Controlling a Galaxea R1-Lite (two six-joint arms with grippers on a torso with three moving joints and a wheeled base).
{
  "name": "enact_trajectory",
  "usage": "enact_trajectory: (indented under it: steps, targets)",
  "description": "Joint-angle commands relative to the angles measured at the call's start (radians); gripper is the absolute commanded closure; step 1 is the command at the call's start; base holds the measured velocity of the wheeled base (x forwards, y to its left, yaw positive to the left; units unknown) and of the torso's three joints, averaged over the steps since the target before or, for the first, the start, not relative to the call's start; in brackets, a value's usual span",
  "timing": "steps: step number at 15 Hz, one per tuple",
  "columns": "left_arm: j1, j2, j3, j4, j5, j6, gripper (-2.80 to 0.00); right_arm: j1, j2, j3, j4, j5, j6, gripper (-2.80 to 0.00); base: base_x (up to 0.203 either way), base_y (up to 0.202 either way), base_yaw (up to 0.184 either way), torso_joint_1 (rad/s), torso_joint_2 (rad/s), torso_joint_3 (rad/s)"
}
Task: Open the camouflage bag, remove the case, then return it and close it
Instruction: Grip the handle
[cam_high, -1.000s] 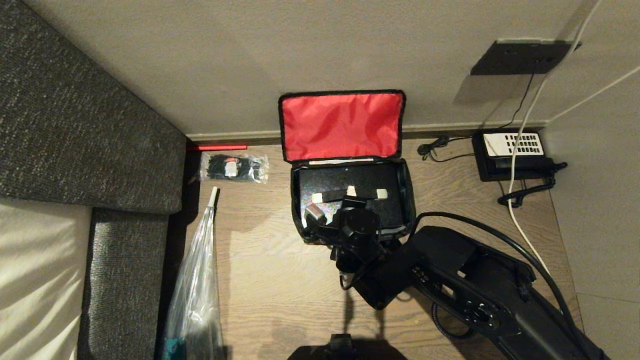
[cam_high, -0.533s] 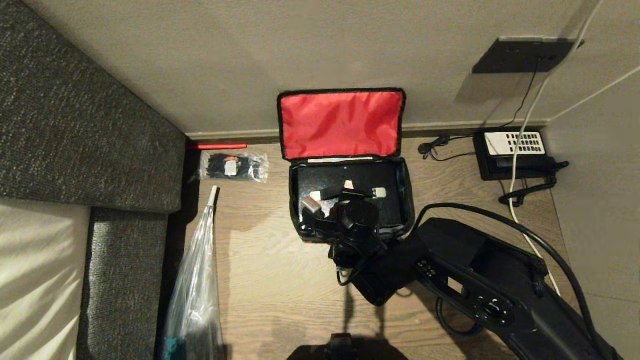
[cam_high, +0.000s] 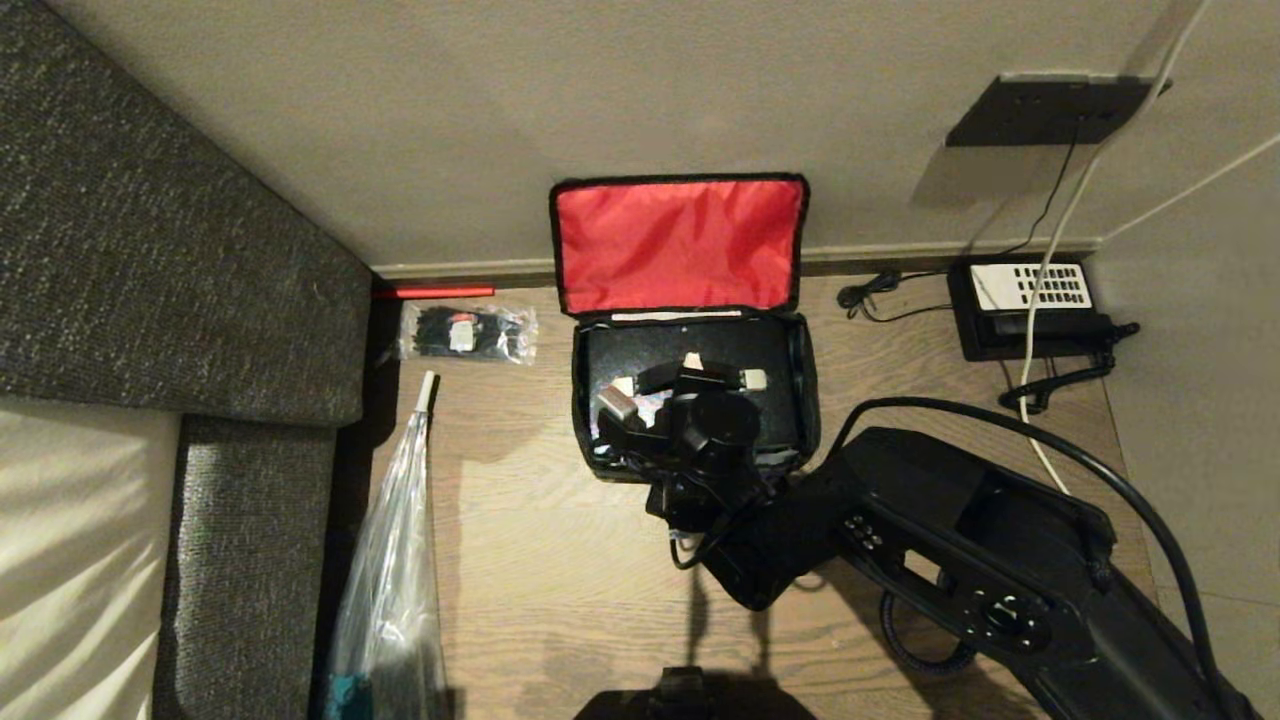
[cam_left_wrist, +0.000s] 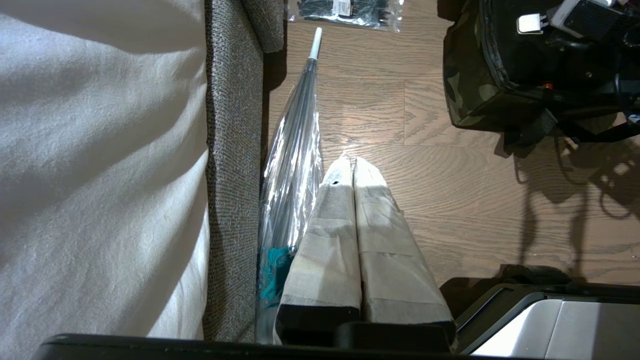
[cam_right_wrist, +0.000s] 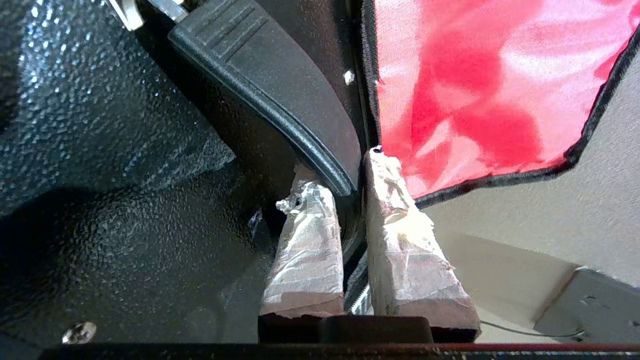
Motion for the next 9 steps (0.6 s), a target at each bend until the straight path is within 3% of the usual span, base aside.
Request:
enact_trajectory:
  steps: [1, 3, 6, 9]
  targets:
    - [0.0, 0.004, 0.003, 0.0, 0.0, -0.001, 0.0, 0.002, -0.058, 0.06, -0.009, -0.005, -0.014, 0.0, 0.0, 0.0, 0.0, 0.0, 0.0, 0.0]
    - [0.0, 0.004, 0.003, 0.0, 0.0, -0.001, 0.0, 0.002, -0.088, 0.081, -0.007, -0.005, -0.027, 0.0, 0.0, 0.0, 0.0, 0.0, 0.0, 0.0]
    - [0.0, 0.004, 0.003, 0.0, 0.0, -0.001, 0.0, 0.007, -0.116, 0.045, 0.0, -0.006, -0.111, 0.0, 0.0, 0.0, 0.0, 0.0, 0.0, 0.0]
    - [0.0, 0.003, 0.003, 0.0, 0.0, -0.001, 0.0, 0.071, -0.125, 0.029, 0.031, -0.007, -0.157, 0.0, 0.0, 0.0, 0.0, 0.002, -0.01, 0.007]
